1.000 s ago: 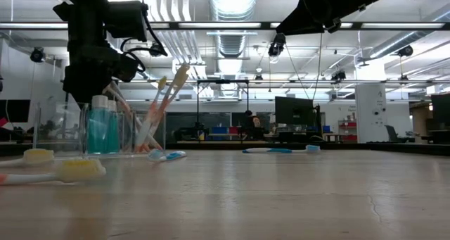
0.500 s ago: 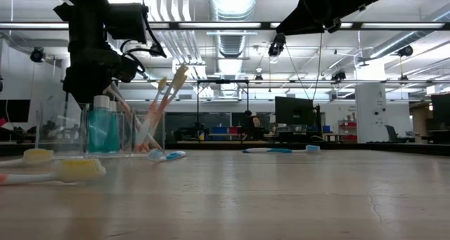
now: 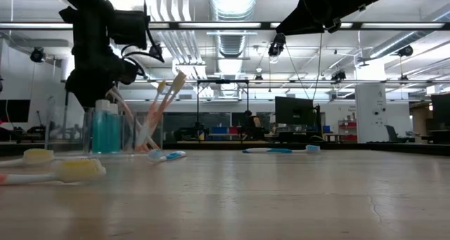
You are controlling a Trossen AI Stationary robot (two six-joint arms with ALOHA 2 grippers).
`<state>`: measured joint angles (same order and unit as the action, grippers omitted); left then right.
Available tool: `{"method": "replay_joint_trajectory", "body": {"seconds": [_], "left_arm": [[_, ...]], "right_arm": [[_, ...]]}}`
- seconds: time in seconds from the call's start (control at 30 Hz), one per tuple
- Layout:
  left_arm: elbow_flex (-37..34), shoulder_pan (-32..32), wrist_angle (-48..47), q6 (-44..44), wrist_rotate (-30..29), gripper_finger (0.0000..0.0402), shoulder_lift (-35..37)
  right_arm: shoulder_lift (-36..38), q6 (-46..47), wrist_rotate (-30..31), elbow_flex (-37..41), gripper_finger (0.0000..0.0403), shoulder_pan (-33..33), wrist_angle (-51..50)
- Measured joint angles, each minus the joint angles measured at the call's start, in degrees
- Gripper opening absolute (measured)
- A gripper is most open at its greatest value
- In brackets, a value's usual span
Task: Pick & Place toothbrushing station
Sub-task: Adjust the transparent organizer
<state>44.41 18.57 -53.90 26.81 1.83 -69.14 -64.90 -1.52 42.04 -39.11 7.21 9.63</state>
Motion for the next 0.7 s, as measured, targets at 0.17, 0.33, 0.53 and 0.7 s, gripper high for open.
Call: {"method": "replay_joint_trajectory", "body": {"seconds": [0.17, 0.33, 0.53, 0.7], "left_arm": [[2.4, 2.9, -3.0, -2.4, -3.2, 0.0020, -0.1], [3.0, 6.2, -3.3, -5.5, -3.7, 0.0022, -0.3], [3.2, 8.8, -3.0, -8.3, -3.5, 0.0019, -2.5], [3.2, 9.5, -0.9, -10.3, -2.9, 0.0021, -4.1]], "right_arm": [[0.0, 0.0, 0.0, 0.0, 0.0210, 0.0, 0.0], [0.0, 0.0, 0.0, 0.0, 0.0210, 0.0, 0.0], [0.0, 0.0, 0.0, 0.0, 0.0210, 0.0, 0.0], [0.0, 0.0, 0.0, 0.0, 0.0210, 0.0, 0.0]]}}
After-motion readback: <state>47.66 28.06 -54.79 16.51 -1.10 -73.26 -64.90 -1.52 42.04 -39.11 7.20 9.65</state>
